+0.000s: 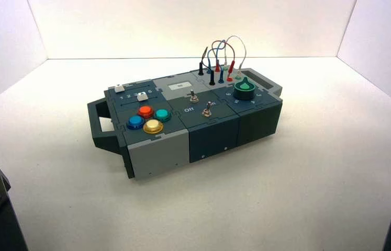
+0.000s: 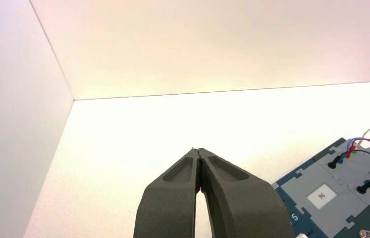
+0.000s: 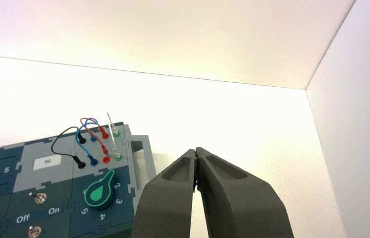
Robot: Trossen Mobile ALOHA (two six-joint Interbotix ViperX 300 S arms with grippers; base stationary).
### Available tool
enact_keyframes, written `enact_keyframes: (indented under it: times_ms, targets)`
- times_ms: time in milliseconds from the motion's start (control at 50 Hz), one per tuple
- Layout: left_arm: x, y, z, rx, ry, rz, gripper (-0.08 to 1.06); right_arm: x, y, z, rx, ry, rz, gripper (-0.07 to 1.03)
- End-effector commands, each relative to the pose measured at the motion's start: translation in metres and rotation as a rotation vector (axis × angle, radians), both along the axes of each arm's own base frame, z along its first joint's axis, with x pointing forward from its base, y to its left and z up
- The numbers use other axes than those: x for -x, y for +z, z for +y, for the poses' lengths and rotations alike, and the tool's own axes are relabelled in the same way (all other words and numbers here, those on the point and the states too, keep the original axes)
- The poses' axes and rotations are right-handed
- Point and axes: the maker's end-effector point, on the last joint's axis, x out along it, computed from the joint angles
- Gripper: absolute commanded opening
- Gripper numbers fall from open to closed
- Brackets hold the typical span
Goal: Push the blue button with the left gripper.
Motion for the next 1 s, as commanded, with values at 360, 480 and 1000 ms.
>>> enact_keyframes:
  times_ms: [360,480,1000]
  targets:
    - [-0.004,0.009,-0.006,-0.005,-0.024,-0.004,-0.03,-0.003,0.010,0.000,-0.014,-0.006,-0.018,-0.02]
    - [-0.007,-0.005,-0.021,-0.018,-0.090,0.079,-0.03,-0.003,0.010,0.000,-0.015,-0.006,-0.018,-0.02]
    - [0.024,-0.080,-0.117,-0.123,-0.473,0.601,-0.03,-0.009,-0.002,0.001,-0.009,-0.007,0.039,-0.02]
